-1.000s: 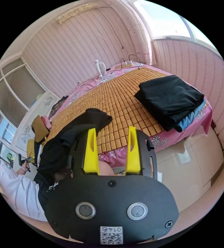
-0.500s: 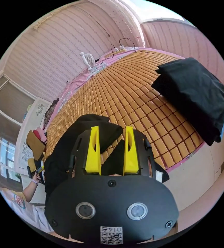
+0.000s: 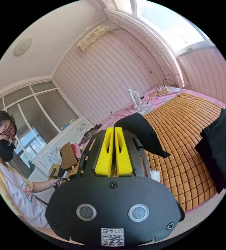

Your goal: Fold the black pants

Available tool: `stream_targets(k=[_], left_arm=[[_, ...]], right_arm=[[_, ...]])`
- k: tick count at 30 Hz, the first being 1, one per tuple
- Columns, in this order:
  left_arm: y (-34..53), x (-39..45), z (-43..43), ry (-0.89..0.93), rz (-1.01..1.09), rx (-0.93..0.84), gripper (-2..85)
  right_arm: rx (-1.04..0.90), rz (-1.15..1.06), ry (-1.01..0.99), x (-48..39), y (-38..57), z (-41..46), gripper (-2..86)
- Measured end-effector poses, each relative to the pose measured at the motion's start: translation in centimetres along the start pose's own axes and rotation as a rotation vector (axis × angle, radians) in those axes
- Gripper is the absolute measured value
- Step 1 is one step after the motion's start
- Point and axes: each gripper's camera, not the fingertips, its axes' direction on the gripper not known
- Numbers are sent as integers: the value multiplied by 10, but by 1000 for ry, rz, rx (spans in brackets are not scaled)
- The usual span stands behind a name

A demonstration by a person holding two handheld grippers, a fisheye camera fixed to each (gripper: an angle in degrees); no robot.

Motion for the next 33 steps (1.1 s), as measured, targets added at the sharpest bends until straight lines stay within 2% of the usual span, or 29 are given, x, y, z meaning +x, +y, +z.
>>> stream_targets(k=[2, 4, 6, 7, 11, 16, 22, 26, 31, 33], left_arm=[[2, 2, -2, 3, -7, 33, 38], [3, 3, -2, 1, -16, 50, 33], [3, 3, -3, 7, -24, 62, 25], [2, 4, -3, 10, -29, 64, 16], [0, 12, -9, -40, -18, 88, -5], [-6, 5, -16, -97, -89, 136, -8], [-31, -8, -27, -102, -151, 169, -9], [-48, -15, -24, -127, -169, 161, -8], [-51, -35, -2, 6, -249, 97, 3], [-44, -40, -2, 60, -252, 135, 20]], right_arm=[[1, -28, 103, -19, 13, -19, 10], [-150, 79, 363, 0, 42, -21, 19], [-277, 194, 494, 25, 64, -15, 29], [-330, 228, 517, 34, 76, -10, 37], [-330, 204, 563, 27, 90, 14, 54], [-492, 111, 575, 21, 90, 109, 62], [-504, 48, 682, 15, 89, 209, 45], [-458, 34, 738, 11, 92, 243, 13], [-492, -51, 849, 2, 91, 264, -1], [-482, -17, 834, 5, 91, 257, -1]])
